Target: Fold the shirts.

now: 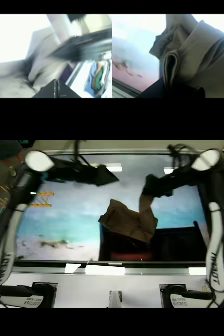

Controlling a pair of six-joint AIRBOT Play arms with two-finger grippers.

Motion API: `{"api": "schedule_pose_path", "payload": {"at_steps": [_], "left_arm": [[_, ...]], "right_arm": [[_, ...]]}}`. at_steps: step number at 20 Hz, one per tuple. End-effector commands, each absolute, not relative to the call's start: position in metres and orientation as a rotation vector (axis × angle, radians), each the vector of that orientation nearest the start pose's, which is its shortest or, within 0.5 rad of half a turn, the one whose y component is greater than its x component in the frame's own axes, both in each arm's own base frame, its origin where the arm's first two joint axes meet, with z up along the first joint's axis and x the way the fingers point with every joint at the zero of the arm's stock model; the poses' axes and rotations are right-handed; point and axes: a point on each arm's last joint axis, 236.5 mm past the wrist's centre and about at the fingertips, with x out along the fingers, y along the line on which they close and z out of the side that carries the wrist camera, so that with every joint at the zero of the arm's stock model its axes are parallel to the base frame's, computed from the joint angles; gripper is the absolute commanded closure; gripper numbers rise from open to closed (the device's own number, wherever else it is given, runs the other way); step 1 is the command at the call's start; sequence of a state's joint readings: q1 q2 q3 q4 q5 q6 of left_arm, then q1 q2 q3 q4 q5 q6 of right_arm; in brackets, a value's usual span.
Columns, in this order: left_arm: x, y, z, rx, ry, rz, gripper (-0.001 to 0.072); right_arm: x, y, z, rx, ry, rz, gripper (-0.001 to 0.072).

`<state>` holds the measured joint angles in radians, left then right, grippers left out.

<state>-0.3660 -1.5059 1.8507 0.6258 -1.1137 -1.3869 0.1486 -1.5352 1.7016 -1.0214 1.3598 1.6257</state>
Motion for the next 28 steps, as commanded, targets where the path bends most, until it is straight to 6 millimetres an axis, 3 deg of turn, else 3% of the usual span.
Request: {"api": "schedule_pose_path", "payload": {"at_steps": [1,3,4,5,7,9,11,12,13,14,16,18,21,24,28], "left_arm": [[0.390,-0.266,0.352,-0.391,0.544,-0.945,0.0672],[0.380,-0.250,0.373,-0.383,0.489,-0.926,0.0672],[0.375,-0.246,0.379,-0.378,0.476,-0.924,0.0672],[0.371,-0.245,0.380,-0.372,0.477,-0.927,0.0672],[0.370,-0.246,0.377,-0.368,0.492,-0.932,0.0672],[0.373,-0.246,0.371,-0.367,0.504,-0.927,0.0671],[0.378,-0.242,0.363,-0.343,0.518,-0.899,0.0671],[0.379,-0.241,0.360,-0.334,0.523,-0.890,0.0672],[0.380,-0.240,0.358,-0.329,0.524,-0.884,0.0671],[0.381,-0.239,0.357,-0.326,0.525,-0.880,0.0672],[0.381,-0.239,0.357,-0.325,0.525,-0.879,0.0671],[0.381,-0.239,0.357,-0.325,0.525,-0.879,0.0671],[0.381,-0.239,0.357,-0.326,0.525,-0.879,0.0671],[0.381,-0.239,0.357,-0.326,0.525,-0.879,0.0671],[0.382,-0.239,0.358,-0.327,0.523,-0.878,0.0671]], "right_arm": [[0.448,0.261,0.045,0.405,1.300,0.527,0.0628],[0.449,0.291,0.025,0.446,1.319,0.562,0.0428],[0.451,0.297,0.025,0.479,1.316,0.577,0.0262],[0.453,0.298,0.028,0.495,1.306,0.588,0.0166],[0.458,0.278,0.042,0.496,1.282,0.588,0.0104],[0.464,0.234,0.060,0.490,1.261,0.552,0.0104],[0.466,0.158,0.065,0.437,1.271,0.422,0.0106],[0.459,0.111,0.060,0.396,1.314,0.325,0.0116],[0.444,0.065,0.050,0.363,1.391,0.224,0.0118],[0.426,0.030,0.037,0.360,1.475,0.146,0.0126],[0.385,0.003,0.007,0.448,1.635,0.089,0.0126],[0.361,0.026,-0.020,0.584,1.700,0.156,0.0122],[0.344,0.055,-0.069,0.657,1.720,0.165,0.0115],[0.346,0.069,-0.097,0.692,1.671,0.131,0.0118],[0.361,0.088,-0.109,0.753,1.633,0.139,0.0153]]}}
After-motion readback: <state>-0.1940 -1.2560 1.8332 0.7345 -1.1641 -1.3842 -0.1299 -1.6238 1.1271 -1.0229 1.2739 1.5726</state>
